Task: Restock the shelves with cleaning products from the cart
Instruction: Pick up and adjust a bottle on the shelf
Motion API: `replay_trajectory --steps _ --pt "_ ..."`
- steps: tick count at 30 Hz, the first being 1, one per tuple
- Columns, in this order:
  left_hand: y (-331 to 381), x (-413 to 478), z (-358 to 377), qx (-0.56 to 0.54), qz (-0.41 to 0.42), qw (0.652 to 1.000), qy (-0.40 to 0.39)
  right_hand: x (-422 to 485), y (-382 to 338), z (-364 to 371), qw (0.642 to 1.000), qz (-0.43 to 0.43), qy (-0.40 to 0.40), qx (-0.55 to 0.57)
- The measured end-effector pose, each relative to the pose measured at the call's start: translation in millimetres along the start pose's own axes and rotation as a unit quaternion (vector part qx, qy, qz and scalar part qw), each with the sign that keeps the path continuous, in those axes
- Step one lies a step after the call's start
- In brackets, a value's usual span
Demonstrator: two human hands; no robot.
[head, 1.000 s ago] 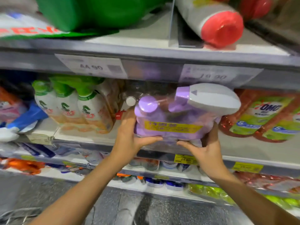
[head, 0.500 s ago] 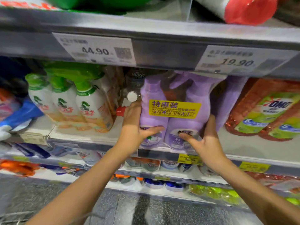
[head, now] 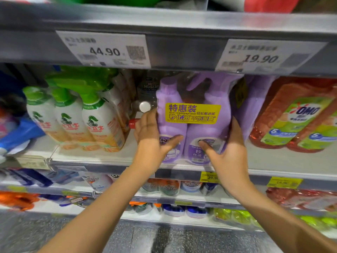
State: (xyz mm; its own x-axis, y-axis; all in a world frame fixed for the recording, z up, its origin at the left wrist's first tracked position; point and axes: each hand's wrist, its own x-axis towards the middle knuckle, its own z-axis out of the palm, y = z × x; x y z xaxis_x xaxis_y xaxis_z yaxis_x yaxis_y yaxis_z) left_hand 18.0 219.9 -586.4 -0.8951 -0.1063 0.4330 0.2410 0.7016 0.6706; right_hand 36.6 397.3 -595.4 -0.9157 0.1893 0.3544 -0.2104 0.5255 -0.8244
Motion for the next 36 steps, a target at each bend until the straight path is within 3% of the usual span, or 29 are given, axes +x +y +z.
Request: replay_trajectory --steps 6,12,20,26,36 --pt "30 -22 -23 -0.07 0.0 0.996 0.062 -15 -33 -21 0.999 0.019 0.036 -0.001" --pt "67 -36 -66 -0.189 0.06 0.972 -0.127 -46 -73 -54 0.996 -0.012 -0.056 0.069" --pt "189 -5 -152 -0.199 0.231 0.94 -0.157 -40 -182 -137 0.977 -0.137 -0.03 0.161" --pt "287 31 -198 -0.192 0.315 0.923 -0.112 -9 -243 -209 0.964 -0.205 0.015 0.17" --pt "432 77 -209 -0.146 0.443 0.884 -0.001 71 -294 -351 0.937 -0.308 -0.013 0.166"
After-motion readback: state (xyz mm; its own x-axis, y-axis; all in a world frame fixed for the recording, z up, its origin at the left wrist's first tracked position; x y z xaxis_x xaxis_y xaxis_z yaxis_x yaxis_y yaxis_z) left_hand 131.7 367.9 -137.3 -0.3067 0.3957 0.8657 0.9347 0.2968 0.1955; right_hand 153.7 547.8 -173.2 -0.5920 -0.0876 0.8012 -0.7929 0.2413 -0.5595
